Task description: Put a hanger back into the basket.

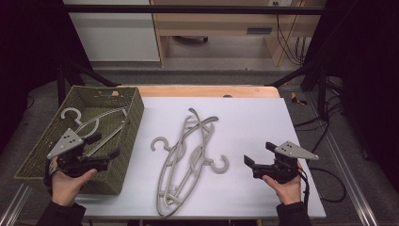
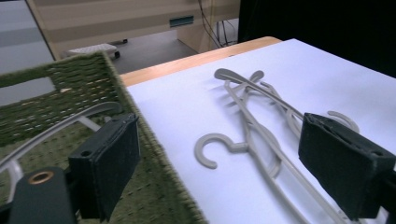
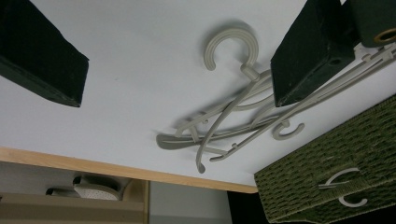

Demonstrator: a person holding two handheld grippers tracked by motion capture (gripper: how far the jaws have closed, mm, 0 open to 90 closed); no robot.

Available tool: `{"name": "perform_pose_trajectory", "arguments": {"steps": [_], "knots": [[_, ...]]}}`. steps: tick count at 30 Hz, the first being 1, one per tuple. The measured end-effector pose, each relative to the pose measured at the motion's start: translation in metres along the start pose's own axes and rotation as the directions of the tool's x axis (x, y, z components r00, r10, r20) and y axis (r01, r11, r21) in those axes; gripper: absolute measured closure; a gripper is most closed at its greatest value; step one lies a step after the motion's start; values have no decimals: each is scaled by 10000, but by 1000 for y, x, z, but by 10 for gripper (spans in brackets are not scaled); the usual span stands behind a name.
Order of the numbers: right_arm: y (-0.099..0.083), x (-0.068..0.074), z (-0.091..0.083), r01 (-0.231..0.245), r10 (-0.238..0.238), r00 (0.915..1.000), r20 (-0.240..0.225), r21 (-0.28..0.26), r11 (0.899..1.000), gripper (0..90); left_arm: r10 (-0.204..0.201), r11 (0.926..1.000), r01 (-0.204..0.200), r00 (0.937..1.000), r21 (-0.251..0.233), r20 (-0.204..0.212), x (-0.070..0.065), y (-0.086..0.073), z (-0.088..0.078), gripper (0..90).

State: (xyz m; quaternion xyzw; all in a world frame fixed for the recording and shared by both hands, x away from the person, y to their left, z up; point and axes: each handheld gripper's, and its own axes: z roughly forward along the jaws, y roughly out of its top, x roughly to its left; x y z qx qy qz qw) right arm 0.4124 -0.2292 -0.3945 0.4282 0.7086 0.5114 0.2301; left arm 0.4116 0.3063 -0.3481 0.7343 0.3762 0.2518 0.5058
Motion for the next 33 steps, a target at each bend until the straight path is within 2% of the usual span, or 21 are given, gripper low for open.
{"name": "perform_pose_trajectory", "arguments": {"steps": [4, 7, 14, 17, 23, 28, 33], "knots": [[1, 5, 3, -30, 30, 10000, -73, 80, 10000, 43, 226, 9997, -225, 9996, -46, 167, -9, -1, 6, 111], [1, 10, 6, 10, -7, 9999, -168, 199, 9998, 41, 287, 9995, -291, 9992, 150, 270, -14, -7, 12, 104], [1, 29, 18, 116, -92, 9989, -468, 502, 9987, 41, 398, 9991, -405, 9982, 156, 449, -18, -12, 15, 95], [-1, 40, 26, 211, -166, 9980, -617, 728, 9971, 43, 318, 9994, -323, 9986, 110, 425, -18, -11, 14, 94], [-7, 61, 43, 432, -327, 9960, -833, 1279, 9908, 53, 275, 9995, -279, 9989, 112, 393, -15, -13, 13, 93], [-15, 77, 60, 574, -415, 9951, -901, 1823, 9816, 81, 273, 9995, -278, 9990, 141, 351, -13, -14, 14, 86], [-23, 93, 74, 655, -399, 9923, -1168, 2236, 9725, 80, 295, 9995, -299, 9986, 73, 444, -12, -14, 13, 75]]}}
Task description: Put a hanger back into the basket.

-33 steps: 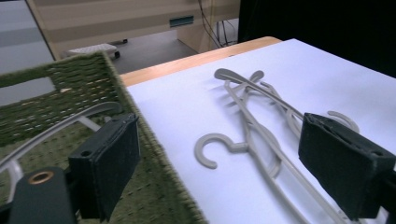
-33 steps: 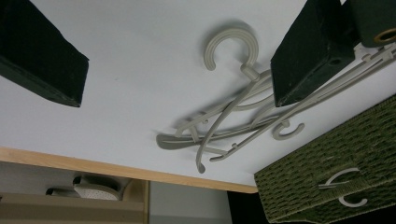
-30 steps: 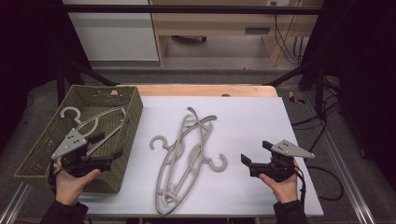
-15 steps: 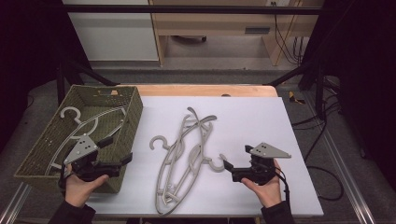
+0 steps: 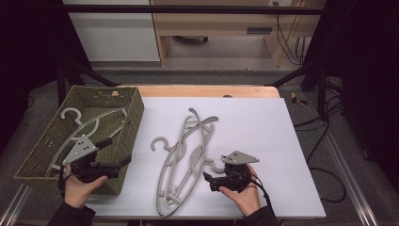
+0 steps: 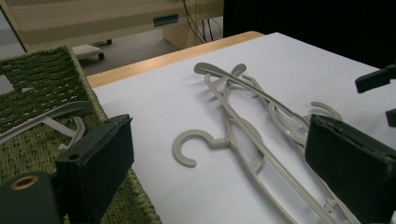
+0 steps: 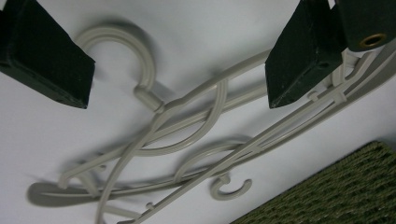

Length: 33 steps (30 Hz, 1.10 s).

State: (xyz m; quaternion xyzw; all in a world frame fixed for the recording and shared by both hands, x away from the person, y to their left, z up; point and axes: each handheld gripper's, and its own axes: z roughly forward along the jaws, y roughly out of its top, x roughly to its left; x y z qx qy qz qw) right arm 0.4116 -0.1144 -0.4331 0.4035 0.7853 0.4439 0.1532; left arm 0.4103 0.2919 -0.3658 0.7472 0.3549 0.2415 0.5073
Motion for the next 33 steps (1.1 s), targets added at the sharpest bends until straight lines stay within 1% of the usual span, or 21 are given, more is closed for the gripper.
{"name": "perform_pose_trajectory", "arguments": {"steps": [4, 5, 12, 14, 17, 19, 21, 22, 24, 26, 29, 31, 32, 33], "knots": [[-3, 8, 12, 70, -68, 10000, -57, 360, 9993, 80, -44, 10000, 44, 10000, -58, 29, 1, 0, -1, 74], [-4, 11, 17, 22, -22, 10000, -14, 485, 9988, 80, -56, 10000, 56, 10000, -63, -8, 1, 0, -1, 73], [-9, 24, 39, 198, -183, 9997, -171, 949, 9953, 109, -150, 9999, 149, 9999, -33, -55, 4, -1, -1, 74], [-10, 27, 44, 175, -177, 9998, 6, 1035, 9945, 127, -105, 9999, 105, 9999, -60, -55, 4, -1, -2, 74], [-12, 29, 50, 56, -50, 10000, -45, 1213, 9926, 136, -120, 9999, 119, 9999, -104, -60, 4, 0, -3, 75], [-13, 29, 53, 97, -93, 10000, -36, 1297, 9915, 142, -152, 9998, 152, 9999, -122, -37, 5, 0, -3, 77], [-13, 30, 55, -77, 68, 10000, 71, 1393, 9902, 150, -161, 9998, 160, 9999, -78, -28, 5, -1, -2, 77], [-14, 30, 57, -20, 5, 9999, 104, 1447, 9895, 151, -189, 9998, 189, 9998, -45, -22, 4, -1, -2, 77], [-15, 31, 59, -76, 63, 9999, 92, 1442, 9895, 162, -172, 9999, 172, 9999, -12, 16, 4, -1, 0, 78], [-15, 32, 62, 27, -48, 9999, 130, 1549, 9879, 173, -152, 9999, 152, 9999, 44, 21, 4, -2, 1, 77], [-17, 32, 65, 120, -155, 9997, 194, 1686, 9856, 212, -138, 9999, 138, 9999, 5, 6, 4, -1, 0, 77], [-17, 33, 65, -105, 74, 9998, 181, 1805, 9835, 238, -126, 9999, 126, 9999, -2, -18, 4, -1, -1, 78], [-17, 32, 66, 35, -57, 9999, 119, 1786, 9839, 249, -145, 9999, 145, 9999, -9, -19, 5, -1, -1, 78], [-17, 31, 66, 39, -58, 9999, 102, 1823, 9832, 270, -153, 9999, 153, 9999, -4, -22, 5, -1, -1, 78]]}}
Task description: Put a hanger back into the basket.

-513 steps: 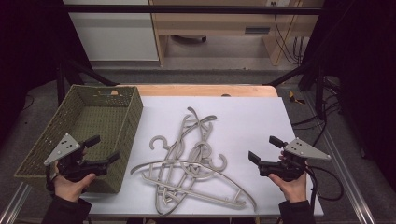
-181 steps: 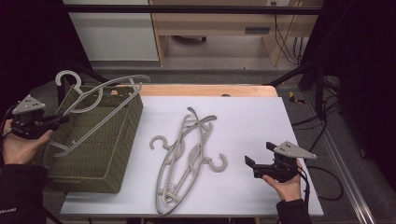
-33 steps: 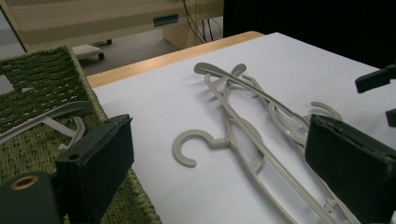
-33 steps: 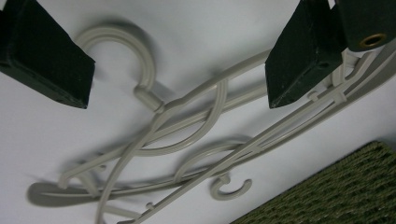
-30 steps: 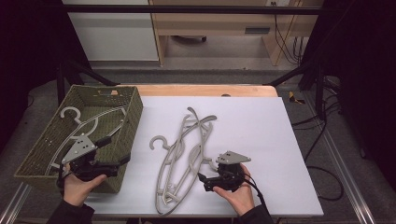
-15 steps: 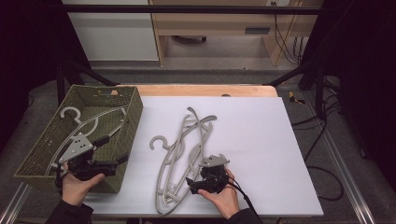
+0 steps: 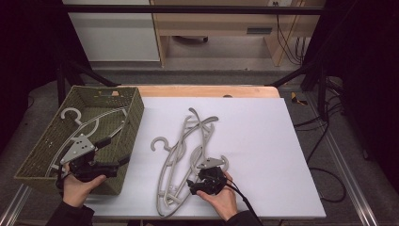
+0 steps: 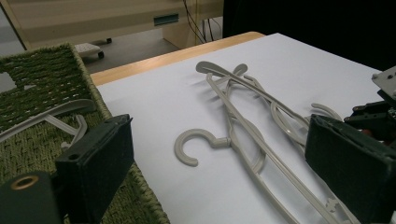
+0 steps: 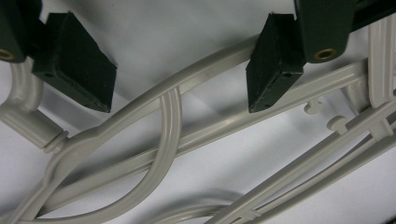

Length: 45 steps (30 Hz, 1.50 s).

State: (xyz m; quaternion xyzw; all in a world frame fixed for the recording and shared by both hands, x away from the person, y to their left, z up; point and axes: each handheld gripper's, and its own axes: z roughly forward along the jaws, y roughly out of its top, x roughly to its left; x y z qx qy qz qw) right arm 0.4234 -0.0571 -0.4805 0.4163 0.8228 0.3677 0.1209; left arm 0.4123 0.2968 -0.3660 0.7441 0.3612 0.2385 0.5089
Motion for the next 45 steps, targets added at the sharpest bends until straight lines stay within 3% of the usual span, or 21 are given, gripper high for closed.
{"name": "perform_pose_trajectory", "arguments": {"steps": [3, 4, 5, 8, 26, 27, 32, 37, 39, 41, 45], "knots": [[0, -2, -1, 34, -34, 10000, -27, -20, 10000, 303, -32, 10000, 32, 10000, 6, -6, 0, 0, 0, 78], [1, -1, -2, -288, 288, 9996, 27, 78, 9996, 325, -28, 10000, 28, 10000, 9, -5, 0, 0, 0, 78], [1, -2, -2, -323, 323, 9994, 94, 70, 9995, 345, 5, 10000, -5, 10000, 13, -3, 0, 0, 0, 79], [0, -6, -3, -6, 5, 9997, 231, 81, 10000, 383, 21, 10000, -21, 10000, 36, -5, 0, 0, 1, 79], [1, -23, -15, -750, 719, 9963, 472, 689, 9948, 529, 68, 9999, -68, 10000, 133, 24, -1, -1, 1, 81], [2, -23, -15, -850, 828, 9960, 338, 677, 9941, 534, 62, 9999, -62, 10000, 132, 33, -1, -1, 1, 81], [1, -31, -20, -753, 713, 9965, 435, 976, 9924, 580, 34, 9999, -35, 10000, 163, 45, -1, -1, 2, 81], [0, -39, -25, -1056, 1019, 9939, 419, 978, 9896, 634, 43, 9999, -44, 10000, 161, 62, -2, -1, 2, 82], [0, -43, -27, -1044, 1000, 9938, 492, 989, 9896, 657, 54, 9998, -55, 10000, 174, 58, -2, -1, 2, 82], [-1, -47, -29, -886, 791, 9929, 884, 1086, 9901, 687, 49, 9998, -50, 10000, 190, 59, -2, -1, 2, 82], [-2, -54, -33, -1067, 947, 9893, 1108, 1080, 9884, 736, 70, 9997, -71, 10000, 230, 60, -2, -1, 3, 83]]}}
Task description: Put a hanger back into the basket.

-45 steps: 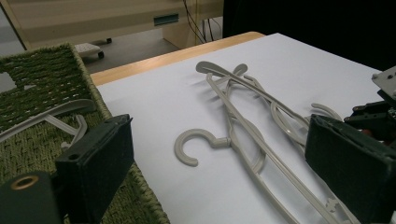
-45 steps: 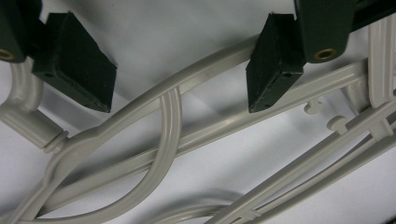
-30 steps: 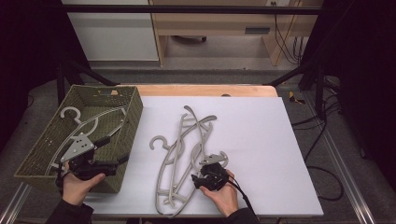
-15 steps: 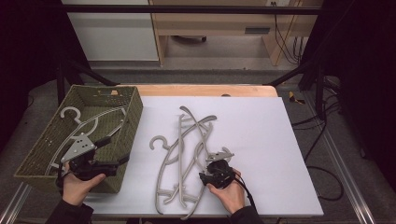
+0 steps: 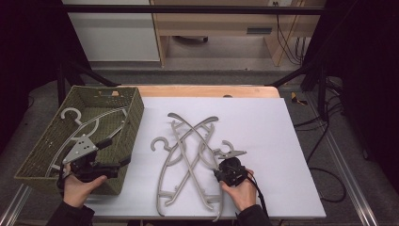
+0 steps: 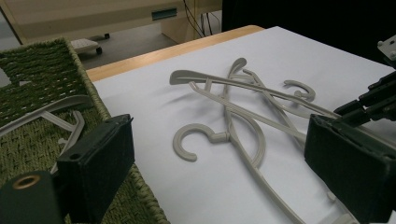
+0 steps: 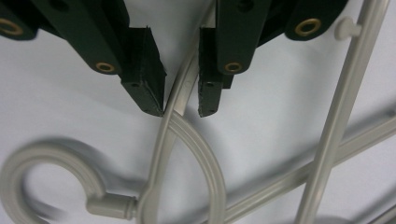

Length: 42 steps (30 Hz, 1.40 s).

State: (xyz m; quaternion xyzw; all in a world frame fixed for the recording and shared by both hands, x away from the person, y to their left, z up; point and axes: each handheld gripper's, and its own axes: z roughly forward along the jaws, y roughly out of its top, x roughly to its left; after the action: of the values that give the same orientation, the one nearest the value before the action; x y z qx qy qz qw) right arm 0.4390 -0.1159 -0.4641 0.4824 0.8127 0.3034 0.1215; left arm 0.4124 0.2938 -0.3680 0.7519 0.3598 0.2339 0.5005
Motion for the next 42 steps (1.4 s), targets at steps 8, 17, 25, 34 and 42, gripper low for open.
{"name": "perform_pose_trajectory", "arguments": {"steps": [8, 17, 25, 34, 42], "knots": [[0, -20, -9, 46, -46, 9999, 119, -4, 10000, 810, 60, 10000, -60, 10000, 15, 26, 0, 0, 0, 83], [-3, -27, -12, 289, -290, 9995, 83, 151, 9995, 691, 42, 10000, -42, 10000, -8, 52, -1, 1, -1, 83], [-4, -27, -6, 493, -497, 9987, 77, 442, 9978, 722, 68, 10000, -68, 9999, 47, 110, -2, 1, 1, 84], [0, -26, -5, 225, -244, 9993, 281, 662, 9976, 815, 124, 9999, -125, 9998, 101, 132, -3, 1, 1, 83], [2, -34, -14, 126, -123, 9999, -75, 461, 9989, 821, 139, 9998, -140, 9998, 103, 141, -4, 2, 1, 84]]}}
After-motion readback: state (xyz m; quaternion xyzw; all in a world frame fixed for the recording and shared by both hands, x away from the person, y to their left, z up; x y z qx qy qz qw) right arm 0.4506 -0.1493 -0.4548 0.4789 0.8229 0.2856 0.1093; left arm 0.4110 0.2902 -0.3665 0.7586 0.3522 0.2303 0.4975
